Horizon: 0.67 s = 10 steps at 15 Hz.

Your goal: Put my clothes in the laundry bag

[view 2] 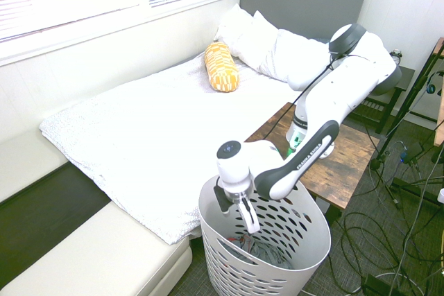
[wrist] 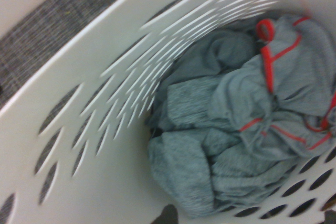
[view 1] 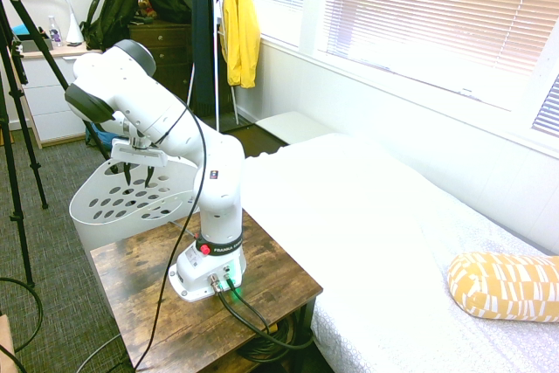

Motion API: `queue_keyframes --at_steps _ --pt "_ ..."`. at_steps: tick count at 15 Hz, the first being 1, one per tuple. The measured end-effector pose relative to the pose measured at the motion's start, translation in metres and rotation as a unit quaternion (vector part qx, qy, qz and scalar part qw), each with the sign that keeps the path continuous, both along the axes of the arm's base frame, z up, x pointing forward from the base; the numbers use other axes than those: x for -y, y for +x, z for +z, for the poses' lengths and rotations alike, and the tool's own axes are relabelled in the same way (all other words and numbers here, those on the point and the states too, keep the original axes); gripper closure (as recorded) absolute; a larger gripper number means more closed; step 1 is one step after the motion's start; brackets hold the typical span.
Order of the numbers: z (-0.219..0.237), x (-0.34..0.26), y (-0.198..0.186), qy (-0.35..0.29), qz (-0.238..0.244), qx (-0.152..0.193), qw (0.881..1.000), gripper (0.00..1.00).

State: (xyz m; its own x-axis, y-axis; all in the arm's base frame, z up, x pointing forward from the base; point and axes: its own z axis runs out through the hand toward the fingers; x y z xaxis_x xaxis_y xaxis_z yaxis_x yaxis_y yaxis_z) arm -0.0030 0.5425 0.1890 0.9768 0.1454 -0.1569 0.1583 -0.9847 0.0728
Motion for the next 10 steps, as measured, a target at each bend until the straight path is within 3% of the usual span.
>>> queue_keyframes --at_steps 2,6,10 --pt "0.046 0.030 0.058 -0.009 -0.028 0.042 0.999 0.00" --pt "0.122 0.114 0.184 -0.023 -0.119 0.082 0.989 0.00" --pt "0.170 0.243 0.290 -0.022 -0.253 0.107 0.961 0.00"
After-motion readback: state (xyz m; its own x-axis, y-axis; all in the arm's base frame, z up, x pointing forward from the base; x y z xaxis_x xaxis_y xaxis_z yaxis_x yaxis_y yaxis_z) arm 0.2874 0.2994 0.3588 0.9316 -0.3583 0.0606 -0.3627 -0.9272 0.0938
